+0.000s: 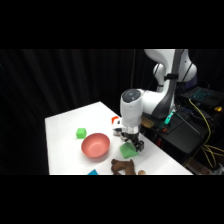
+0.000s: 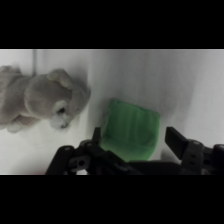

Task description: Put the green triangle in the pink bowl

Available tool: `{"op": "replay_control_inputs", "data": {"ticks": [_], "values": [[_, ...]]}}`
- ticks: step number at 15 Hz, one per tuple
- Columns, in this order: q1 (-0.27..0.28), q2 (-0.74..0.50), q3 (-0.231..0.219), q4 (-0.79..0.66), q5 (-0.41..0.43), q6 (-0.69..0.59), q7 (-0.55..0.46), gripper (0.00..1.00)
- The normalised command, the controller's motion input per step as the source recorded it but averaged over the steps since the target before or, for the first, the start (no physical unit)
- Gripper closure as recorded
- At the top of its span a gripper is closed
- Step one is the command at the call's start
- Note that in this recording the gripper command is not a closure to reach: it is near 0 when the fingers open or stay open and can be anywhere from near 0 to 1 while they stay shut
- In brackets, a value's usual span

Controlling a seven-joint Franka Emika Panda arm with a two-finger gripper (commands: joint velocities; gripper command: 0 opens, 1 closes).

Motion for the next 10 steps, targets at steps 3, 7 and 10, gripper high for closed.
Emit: {"op": "replay_control_inputs", "data": {"ticks": [3,7,10], "values": [[-0.054,0.11,0.035,0.10,0.070,0.13,-0.25,0.00],[-0.083,0.13,0.067,0.03,0.114,0.23,-0.26,0.00],[-0.110,0.11,0.108,-0.03,0.162,0.26,-0.26,0.00]]}}
